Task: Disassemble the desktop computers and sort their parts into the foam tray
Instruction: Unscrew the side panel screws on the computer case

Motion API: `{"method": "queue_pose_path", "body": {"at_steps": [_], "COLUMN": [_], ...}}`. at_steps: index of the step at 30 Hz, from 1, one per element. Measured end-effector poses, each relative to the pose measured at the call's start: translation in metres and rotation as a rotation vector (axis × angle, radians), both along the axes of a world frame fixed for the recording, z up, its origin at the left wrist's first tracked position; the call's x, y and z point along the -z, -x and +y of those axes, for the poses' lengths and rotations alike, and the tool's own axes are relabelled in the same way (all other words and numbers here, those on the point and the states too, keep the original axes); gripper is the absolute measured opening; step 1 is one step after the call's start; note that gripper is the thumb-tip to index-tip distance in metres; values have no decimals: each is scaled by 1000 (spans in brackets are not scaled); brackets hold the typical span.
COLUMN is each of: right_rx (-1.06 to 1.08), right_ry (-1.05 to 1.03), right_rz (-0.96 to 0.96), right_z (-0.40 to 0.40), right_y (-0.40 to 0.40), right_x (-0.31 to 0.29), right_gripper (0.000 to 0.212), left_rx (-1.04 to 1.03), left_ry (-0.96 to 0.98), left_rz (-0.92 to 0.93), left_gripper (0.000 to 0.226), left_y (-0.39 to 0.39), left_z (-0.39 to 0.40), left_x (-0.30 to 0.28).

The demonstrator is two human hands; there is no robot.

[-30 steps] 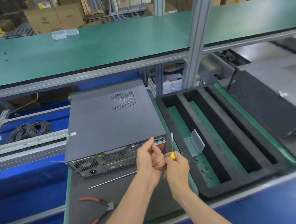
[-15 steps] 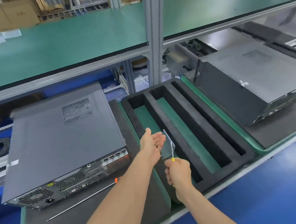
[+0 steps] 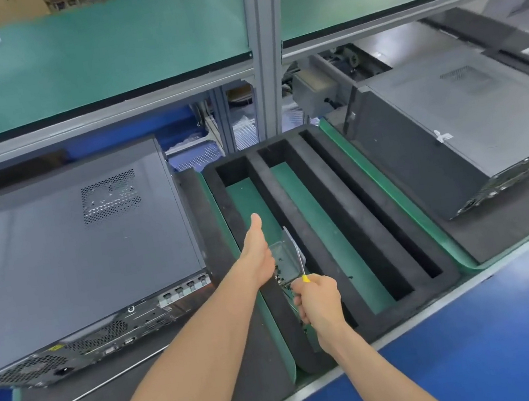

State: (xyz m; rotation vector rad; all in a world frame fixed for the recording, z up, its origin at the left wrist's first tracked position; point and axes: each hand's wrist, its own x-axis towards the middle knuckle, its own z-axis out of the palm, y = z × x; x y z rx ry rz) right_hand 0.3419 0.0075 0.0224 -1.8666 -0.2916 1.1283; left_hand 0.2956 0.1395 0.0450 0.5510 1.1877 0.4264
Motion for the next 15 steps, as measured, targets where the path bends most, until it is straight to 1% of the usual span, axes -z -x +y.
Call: {"method": "queue_pose_path", "body": {"at_steps": [6, 11, 15], "right_rx": [-10, -25, -21], "right_ry": [-32, -98, -154], "right_rz": [21, 7, 0], "right_z": [10, 23, 29], "right_y": [4, 35, 72], "right_x": [-6, -22, -33], "right_gripper": [18, 17, 31], "left_rx": [75, 109, 106], "left_ry": [-142, -263, -318], "left_rz": [-83, -150, -140], "left_gripper": [77, 63, 45], "left_y": [15, 67, 122], "left_z": [-16, -35, -49], "left_x": [-11, -22, -33]}}
